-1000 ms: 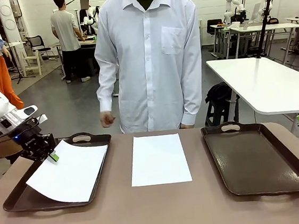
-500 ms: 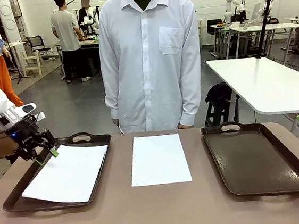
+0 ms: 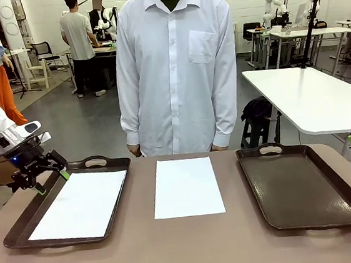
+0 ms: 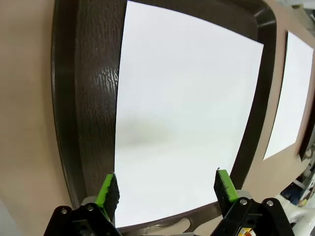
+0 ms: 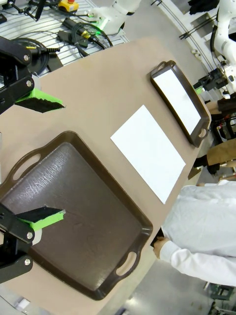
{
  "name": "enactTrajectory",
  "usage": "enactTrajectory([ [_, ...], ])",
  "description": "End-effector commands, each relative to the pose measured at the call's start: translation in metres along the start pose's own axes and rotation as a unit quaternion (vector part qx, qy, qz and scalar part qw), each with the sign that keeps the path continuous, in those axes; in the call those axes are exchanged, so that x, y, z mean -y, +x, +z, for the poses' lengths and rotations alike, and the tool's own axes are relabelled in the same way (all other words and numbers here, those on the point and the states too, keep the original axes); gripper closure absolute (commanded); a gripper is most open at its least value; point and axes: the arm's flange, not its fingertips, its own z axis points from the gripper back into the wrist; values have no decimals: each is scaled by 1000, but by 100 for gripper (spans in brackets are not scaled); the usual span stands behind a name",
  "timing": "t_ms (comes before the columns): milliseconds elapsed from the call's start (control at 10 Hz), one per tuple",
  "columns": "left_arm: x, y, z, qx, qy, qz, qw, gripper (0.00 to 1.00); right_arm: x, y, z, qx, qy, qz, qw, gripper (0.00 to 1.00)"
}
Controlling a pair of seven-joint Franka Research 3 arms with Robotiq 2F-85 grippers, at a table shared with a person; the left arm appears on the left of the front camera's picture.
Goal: Sort the A4 documents.
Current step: Place the A4 Paper in the designated Handle tray, then receive the A4 Paper.
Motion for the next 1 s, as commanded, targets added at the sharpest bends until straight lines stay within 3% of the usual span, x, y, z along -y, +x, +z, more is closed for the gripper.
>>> enactTrajectory([
  [0, 0, 1, 0, -10, 5, -14, 1000, 0, 3, 1, -2, 10, 7, 6, 1000, 0],
  [900, 1, -1, -2, -6, 3, -5, 1000, 0, 3, 1, -2, 10, 7, 6, 1000, 0],
])
